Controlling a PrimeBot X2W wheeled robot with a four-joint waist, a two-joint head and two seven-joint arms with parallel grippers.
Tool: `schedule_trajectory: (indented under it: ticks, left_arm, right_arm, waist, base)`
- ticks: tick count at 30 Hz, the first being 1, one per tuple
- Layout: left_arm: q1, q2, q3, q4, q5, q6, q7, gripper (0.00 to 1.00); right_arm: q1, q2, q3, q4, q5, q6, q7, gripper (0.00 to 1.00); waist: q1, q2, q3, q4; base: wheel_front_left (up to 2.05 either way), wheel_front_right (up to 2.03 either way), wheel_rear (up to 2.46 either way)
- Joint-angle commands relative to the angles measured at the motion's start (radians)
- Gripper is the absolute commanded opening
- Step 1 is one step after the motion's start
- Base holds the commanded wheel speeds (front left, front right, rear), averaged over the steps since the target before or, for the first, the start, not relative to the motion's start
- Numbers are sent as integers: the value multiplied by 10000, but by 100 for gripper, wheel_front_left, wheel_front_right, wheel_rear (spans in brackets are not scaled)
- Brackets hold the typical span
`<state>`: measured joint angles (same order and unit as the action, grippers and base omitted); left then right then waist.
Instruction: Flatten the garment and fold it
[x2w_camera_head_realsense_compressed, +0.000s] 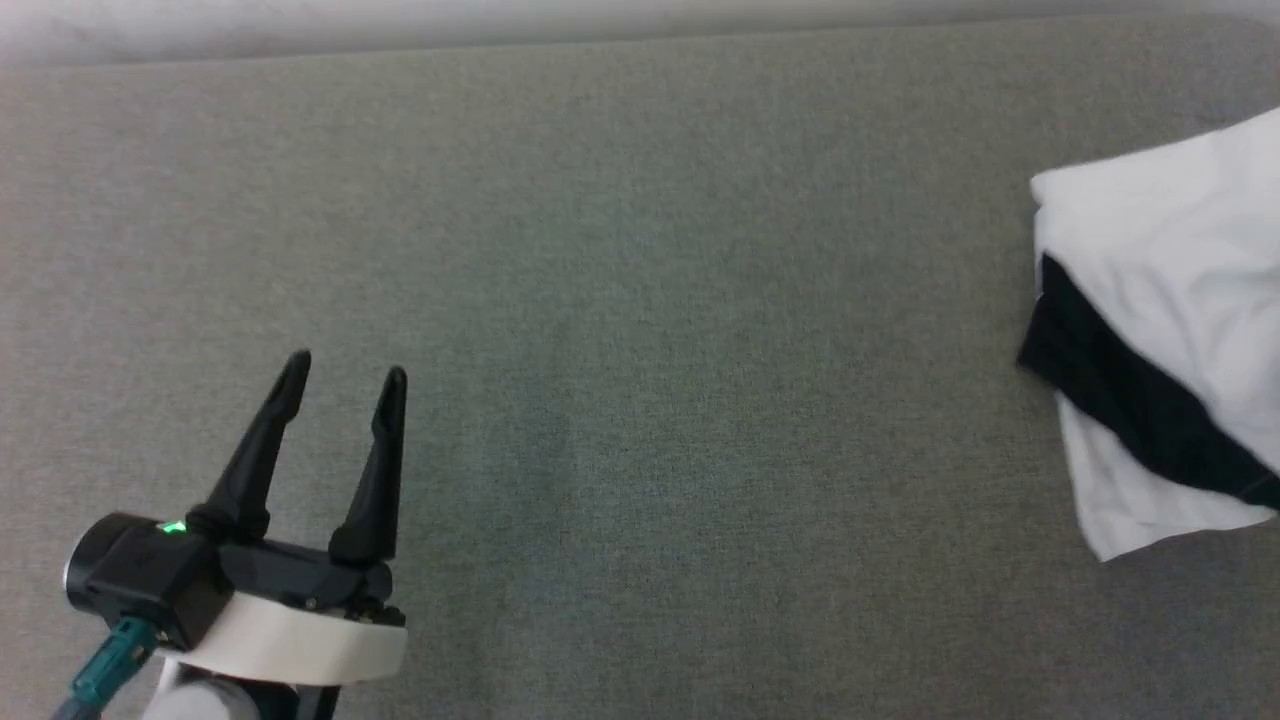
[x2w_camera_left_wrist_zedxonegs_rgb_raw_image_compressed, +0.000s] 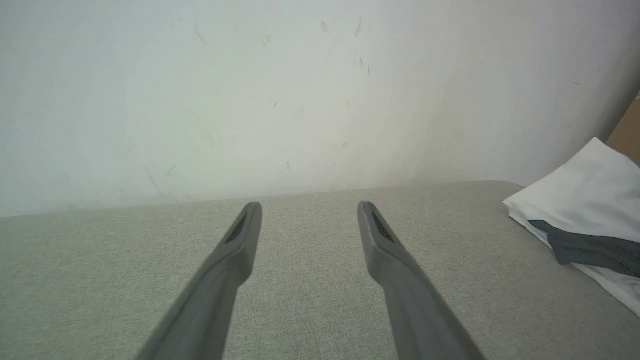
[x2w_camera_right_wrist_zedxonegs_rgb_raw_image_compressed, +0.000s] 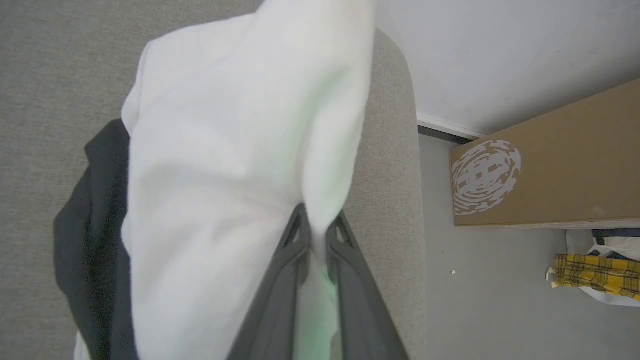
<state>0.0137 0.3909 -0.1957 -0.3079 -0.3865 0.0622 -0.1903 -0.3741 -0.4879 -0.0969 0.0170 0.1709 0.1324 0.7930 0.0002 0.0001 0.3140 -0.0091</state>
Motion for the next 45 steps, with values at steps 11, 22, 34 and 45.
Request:
schedule_trajectory:
  ticks: [11,22,34,45]
  left_arm:
    - [-1225,123,539,-710,294,-77,-517,100]
    - [-1423,-242,1076,-853,716,312,-694,100]
    - [-1239,-961,1448,-856,1217,173,-712,100]
    - [-171,-1894,1802,-455,1288,-157,-714,100]
  right_arm:
    - [-586,-667,-781,232,-438,-17,-457,0]
    - [-674,12,-1192,738,-802,-17,-1050,100]
    - [-566,596,-1746,819,-875,-17,-1989,100]
    - [618,2255,-1999,-720,-150,-17,-4139,100]
  waist:
    - [-2,-1,2092,-532]
    - [-2,-1,2494,-689]
    - [-2,-1,1400,-668]
    - [-2,-1,-605,-269]
  base:
    - [0,0,0]
    - [0,0,0]
    - [0,0,0]
    - [0,0,0]
